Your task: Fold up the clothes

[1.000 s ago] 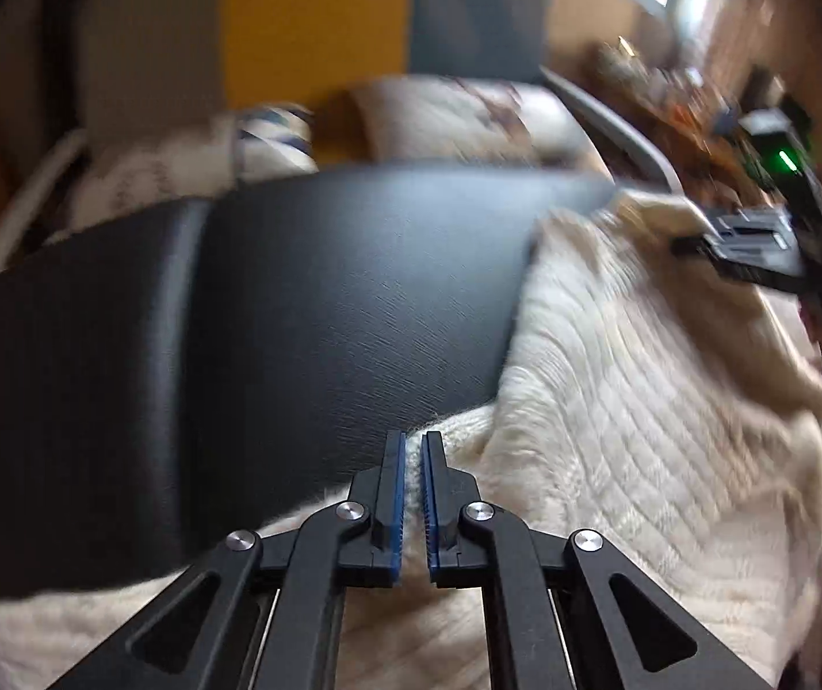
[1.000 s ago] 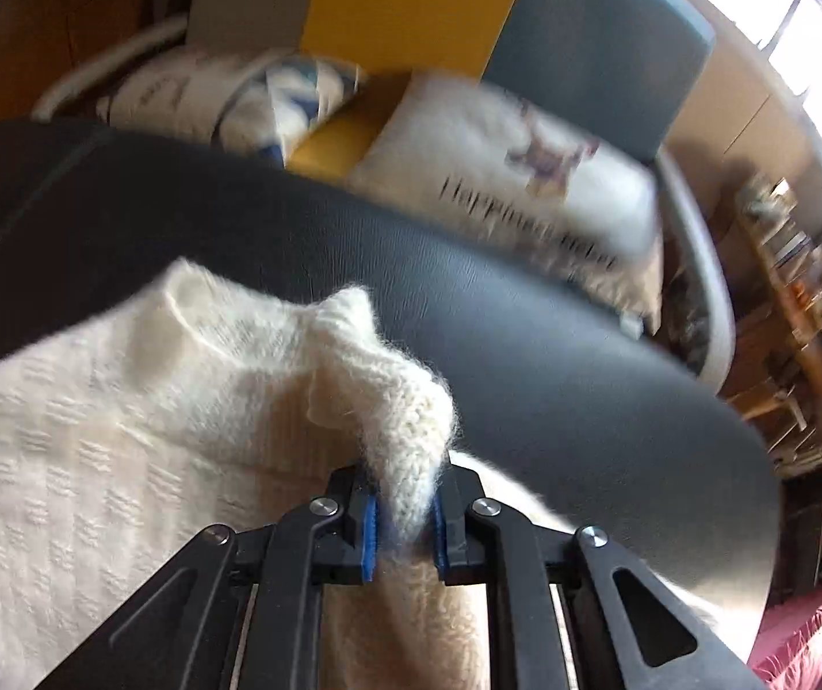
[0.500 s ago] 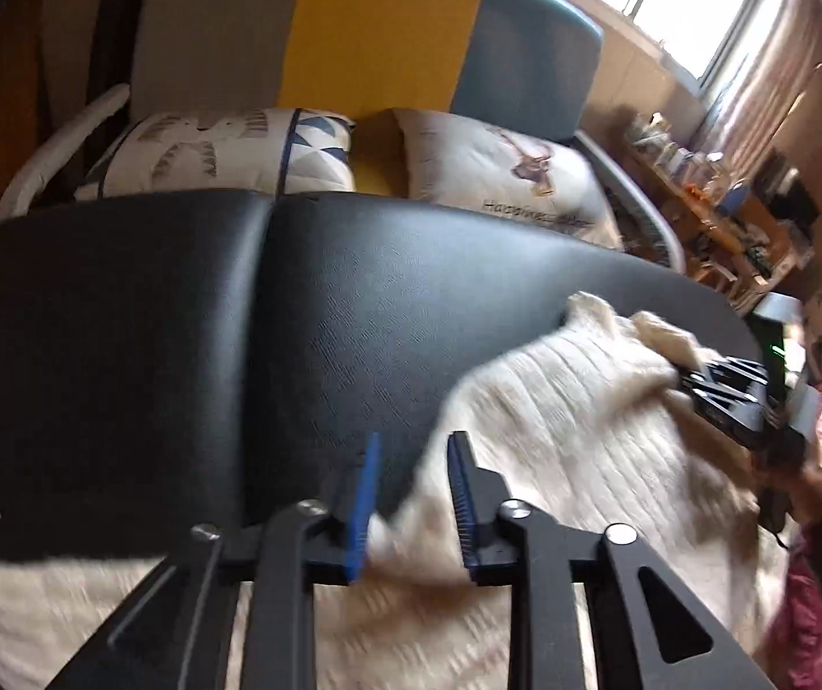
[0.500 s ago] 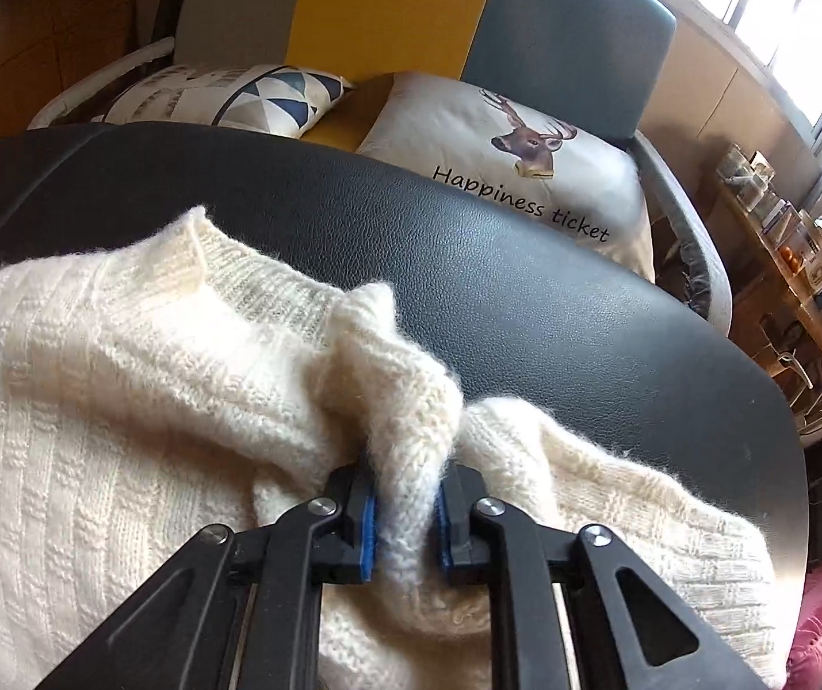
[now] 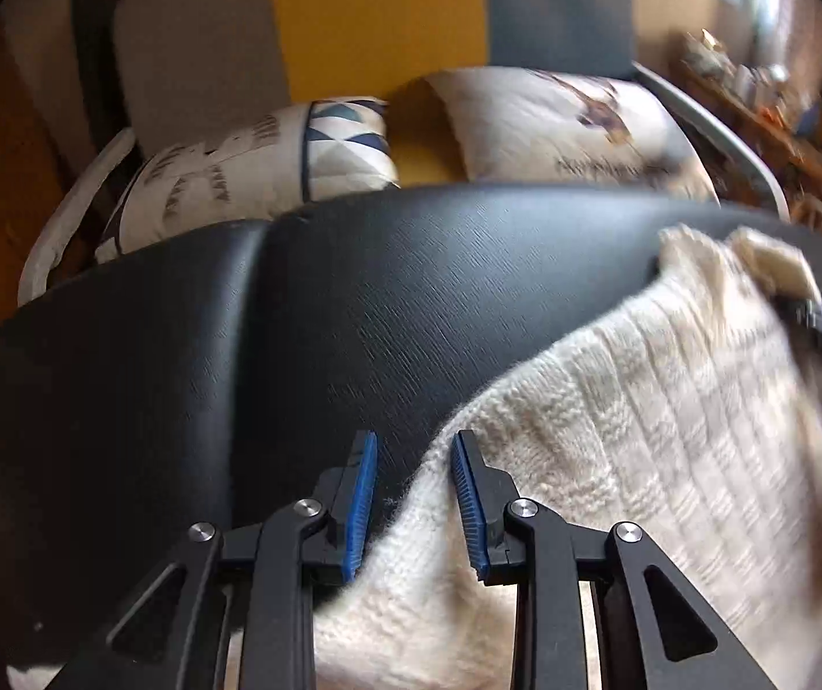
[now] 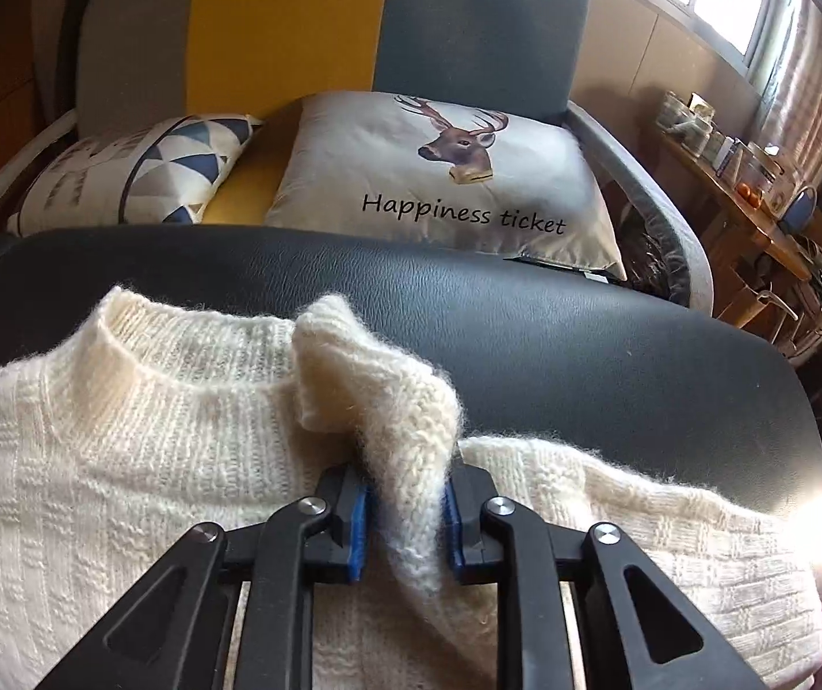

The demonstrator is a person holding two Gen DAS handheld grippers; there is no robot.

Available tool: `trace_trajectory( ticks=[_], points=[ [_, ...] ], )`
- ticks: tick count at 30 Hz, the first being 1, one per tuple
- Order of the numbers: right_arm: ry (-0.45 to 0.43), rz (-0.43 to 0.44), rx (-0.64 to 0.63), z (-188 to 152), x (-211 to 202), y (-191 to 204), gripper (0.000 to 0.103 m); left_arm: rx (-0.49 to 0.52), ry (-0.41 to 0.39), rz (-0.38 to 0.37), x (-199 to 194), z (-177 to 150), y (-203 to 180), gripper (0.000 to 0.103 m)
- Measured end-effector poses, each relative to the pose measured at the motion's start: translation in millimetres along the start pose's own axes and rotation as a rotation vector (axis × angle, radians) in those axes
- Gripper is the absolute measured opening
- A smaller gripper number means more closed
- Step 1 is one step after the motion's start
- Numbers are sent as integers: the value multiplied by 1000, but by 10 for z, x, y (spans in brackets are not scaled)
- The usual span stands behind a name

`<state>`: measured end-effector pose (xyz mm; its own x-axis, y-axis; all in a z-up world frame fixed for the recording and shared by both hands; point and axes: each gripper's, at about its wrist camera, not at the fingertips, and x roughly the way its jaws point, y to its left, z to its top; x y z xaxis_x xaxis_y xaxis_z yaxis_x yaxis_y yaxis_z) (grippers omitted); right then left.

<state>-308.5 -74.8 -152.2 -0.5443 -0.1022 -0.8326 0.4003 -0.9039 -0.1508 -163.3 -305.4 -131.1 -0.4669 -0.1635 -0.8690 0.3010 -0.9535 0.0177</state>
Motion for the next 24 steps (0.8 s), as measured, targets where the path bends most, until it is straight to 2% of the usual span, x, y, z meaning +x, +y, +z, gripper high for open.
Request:
trace_trajectory(
  ticks=[2, 5, 7, 10, 12, 17, 20, 22, 24],
  points=[
    [21, 6, 1, 80, 21, -8, 24, -47, -1, -7, -35, 13, 110, 29],
    [41, 38, 10, 152, -71, -59, 24, -130, -35, -39, -310, 10, 384, 29],
    [-20, 52, 6, 131, -308, -59, 24, -167, -64, -41, -524, -52, 606, 29],
    [-104, 131, -41, 57, -693, 85, 29, -223, -91, -19, -798, -289, 1016, 29],
    [-121, 259, -100, 11, -874, 333, 29, -259, -98, 12, -957, -530, 1298, 29],
    [-78, 418, -307, -136, -1011, 1246, 29, -334, -105, 143, -1269, -1172, 1843, 29],
    [27, 385, -375, -207, -779, 1730, 29, -380, -83, 204, -1331, -1541, 2110, 29],
    [78, 365, -372, -236, -587, 1921, 29, -419, -54, 230, -1314, -1779, 2275, 29],
    [50, 337, -344, -197, -521, 2023, 29, -468, -14, 254, -1252, -1992, 2432, 29]
  ],
)
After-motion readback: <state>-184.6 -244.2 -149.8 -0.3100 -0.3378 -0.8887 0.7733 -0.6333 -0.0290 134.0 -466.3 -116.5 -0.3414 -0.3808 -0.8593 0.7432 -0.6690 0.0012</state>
